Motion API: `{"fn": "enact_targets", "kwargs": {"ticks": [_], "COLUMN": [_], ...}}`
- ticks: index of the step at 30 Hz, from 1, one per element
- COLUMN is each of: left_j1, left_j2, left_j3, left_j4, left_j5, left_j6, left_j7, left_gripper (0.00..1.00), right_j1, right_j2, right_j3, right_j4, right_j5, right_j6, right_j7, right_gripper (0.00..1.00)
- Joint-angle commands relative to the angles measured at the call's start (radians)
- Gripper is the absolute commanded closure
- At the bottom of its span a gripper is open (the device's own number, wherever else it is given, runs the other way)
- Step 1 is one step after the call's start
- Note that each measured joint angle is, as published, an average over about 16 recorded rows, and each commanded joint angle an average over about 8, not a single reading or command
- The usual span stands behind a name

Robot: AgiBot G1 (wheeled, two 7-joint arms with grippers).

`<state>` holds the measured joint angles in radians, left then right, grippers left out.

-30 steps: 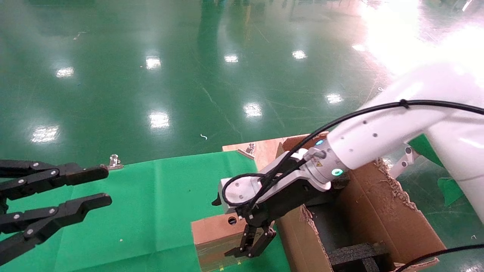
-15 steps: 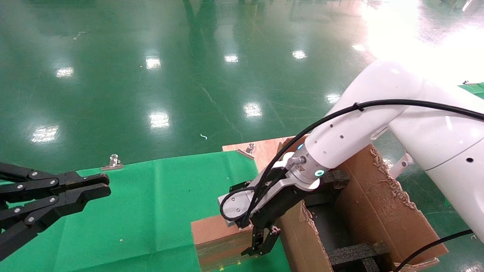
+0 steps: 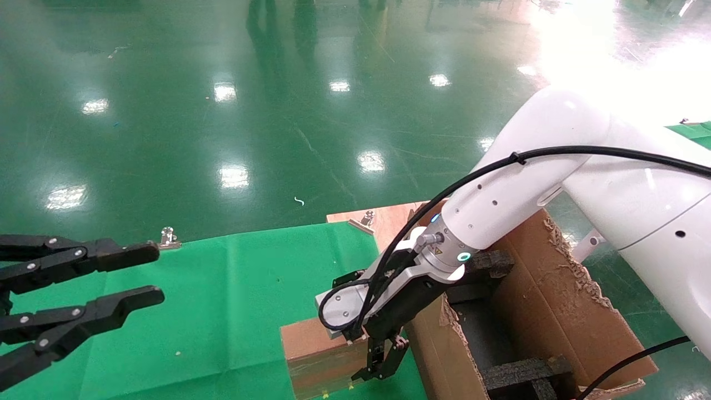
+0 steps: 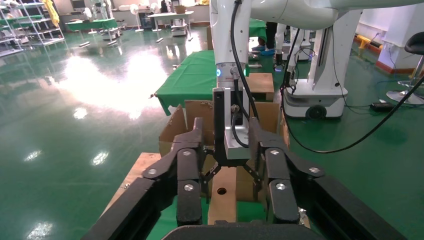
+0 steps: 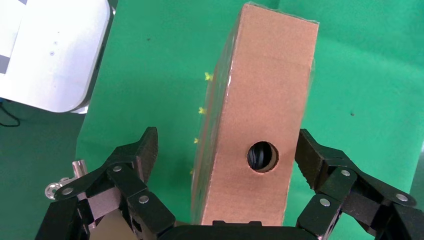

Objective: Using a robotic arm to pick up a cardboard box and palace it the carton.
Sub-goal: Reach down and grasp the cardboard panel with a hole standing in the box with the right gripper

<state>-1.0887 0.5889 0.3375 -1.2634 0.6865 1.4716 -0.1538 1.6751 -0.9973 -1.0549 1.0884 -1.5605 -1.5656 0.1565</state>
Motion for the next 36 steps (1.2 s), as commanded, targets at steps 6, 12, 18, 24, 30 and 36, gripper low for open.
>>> {"fn": "enact_targets", "kwargs": {"ticks": [6, 12, 18, 24, 30, 36], "left_j1": [0.000, 0.000, 0.000, 0.000, 0.000, 0.000], "left_j2": [0.000, 0.000, 0.000, 0.000, 0.000, 0.000], "left_j3": [0.000, 0.000, 0.000, 0.000, 0.000, 0.000], "left_j4": [0.000, 0.000, 0.000, 0.000, 0.000, 0.000], "left_j5": [0.000, 0.000, 0.000, 0.000, 0.000, 0.000], "left_j6": [0.000, 0.000, 0.000, 0.000, 0.000, 0.000], "left_j7": [0.000, 0.000, 0.000, 0.000, 0.000, 0.000], "left_gripper": [0.00, 0.00, 0.00, 0.00, 0.00, 0.00], "right_j1": [-0.003, -0.004, -0.005, -0.006, -0.003, 0.054], "right_j2": [0.002, 0.004, 0.004, 0.004, 0.006, 0.013], "right_j3": [0.005, 0.008, 0.010, 0.011, 0.010, 0.013], "right_j4": [0.002, 0.003, 0.004, 0.004, 0.006, -0.002], "right_j5": [0.002, 0.002, 0.003, 0.003, 0.003, 0.015], "right_j6": [0.000, 0.000, 0.000, 0.000, 0.003, -0.003], "right_j7": [0.000, 0.000, 0.000, 0.001, 0.000, -0.002], "right_gripper": [1.00, 1.00, 1.00, 1.00, 1.00, 1.00]}}
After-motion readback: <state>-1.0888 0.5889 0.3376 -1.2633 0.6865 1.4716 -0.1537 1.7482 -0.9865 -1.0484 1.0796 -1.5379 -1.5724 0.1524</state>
